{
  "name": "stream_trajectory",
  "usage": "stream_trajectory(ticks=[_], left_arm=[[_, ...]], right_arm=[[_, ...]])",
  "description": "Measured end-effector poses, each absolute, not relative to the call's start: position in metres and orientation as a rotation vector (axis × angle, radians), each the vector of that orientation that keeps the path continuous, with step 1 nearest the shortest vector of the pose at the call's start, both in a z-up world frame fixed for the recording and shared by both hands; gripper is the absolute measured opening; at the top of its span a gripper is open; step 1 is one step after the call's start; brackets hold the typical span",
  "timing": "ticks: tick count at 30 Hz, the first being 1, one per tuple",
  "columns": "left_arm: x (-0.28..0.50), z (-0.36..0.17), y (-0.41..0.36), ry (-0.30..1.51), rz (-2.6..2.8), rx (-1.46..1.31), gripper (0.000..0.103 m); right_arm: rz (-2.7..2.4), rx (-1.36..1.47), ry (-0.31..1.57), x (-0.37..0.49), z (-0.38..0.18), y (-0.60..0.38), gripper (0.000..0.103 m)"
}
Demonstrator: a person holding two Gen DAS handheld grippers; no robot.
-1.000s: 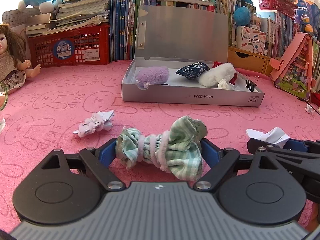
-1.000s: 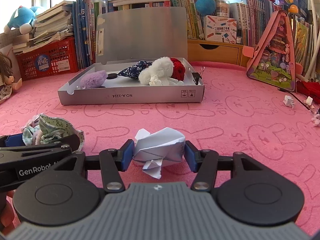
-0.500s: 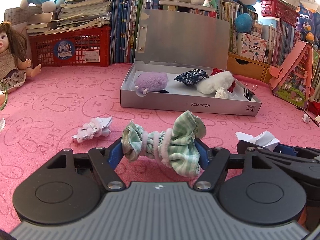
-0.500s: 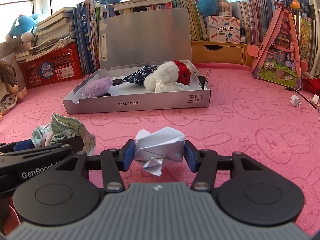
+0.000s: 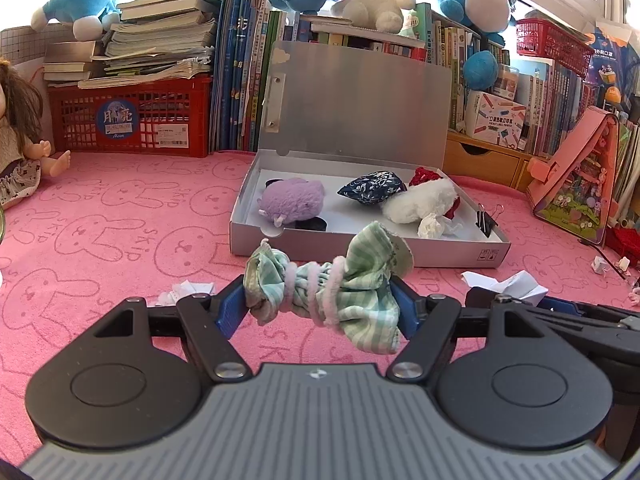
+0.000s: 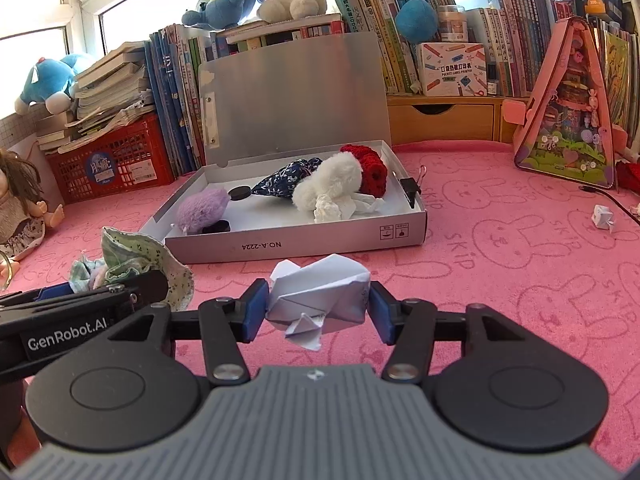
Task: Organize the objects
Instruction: 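Carry the white paper and green checked bundle over the grey box with both tools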
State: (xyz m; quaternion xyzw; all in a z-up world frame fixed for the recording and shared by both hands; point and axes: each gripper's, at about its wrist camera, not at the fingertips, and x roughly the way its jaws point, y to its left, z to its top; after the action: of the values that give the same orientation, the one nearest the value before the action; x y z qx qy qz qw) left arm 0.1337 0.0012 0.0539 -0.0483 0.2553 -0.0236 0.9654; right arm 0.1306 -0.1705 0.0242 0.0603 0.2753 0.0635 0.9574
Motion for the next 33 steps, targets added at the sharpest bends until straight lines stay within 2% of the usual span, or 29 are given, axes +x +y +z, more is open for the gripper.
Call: stream_trajectory(ticks=[18,33], left_arm=[[0.183,0.081,0.014,0.495,-0.037,-0.13,0.076],[0.239,0.076,0.007,0.523,-0.066,-0.132,0.076]], right_arm=[[0.142,0.258,0.606,0.185,0.043,-0.21,0.057],[0.145,0.277,0.656,0.234,0.042,-0.22,0.057]])
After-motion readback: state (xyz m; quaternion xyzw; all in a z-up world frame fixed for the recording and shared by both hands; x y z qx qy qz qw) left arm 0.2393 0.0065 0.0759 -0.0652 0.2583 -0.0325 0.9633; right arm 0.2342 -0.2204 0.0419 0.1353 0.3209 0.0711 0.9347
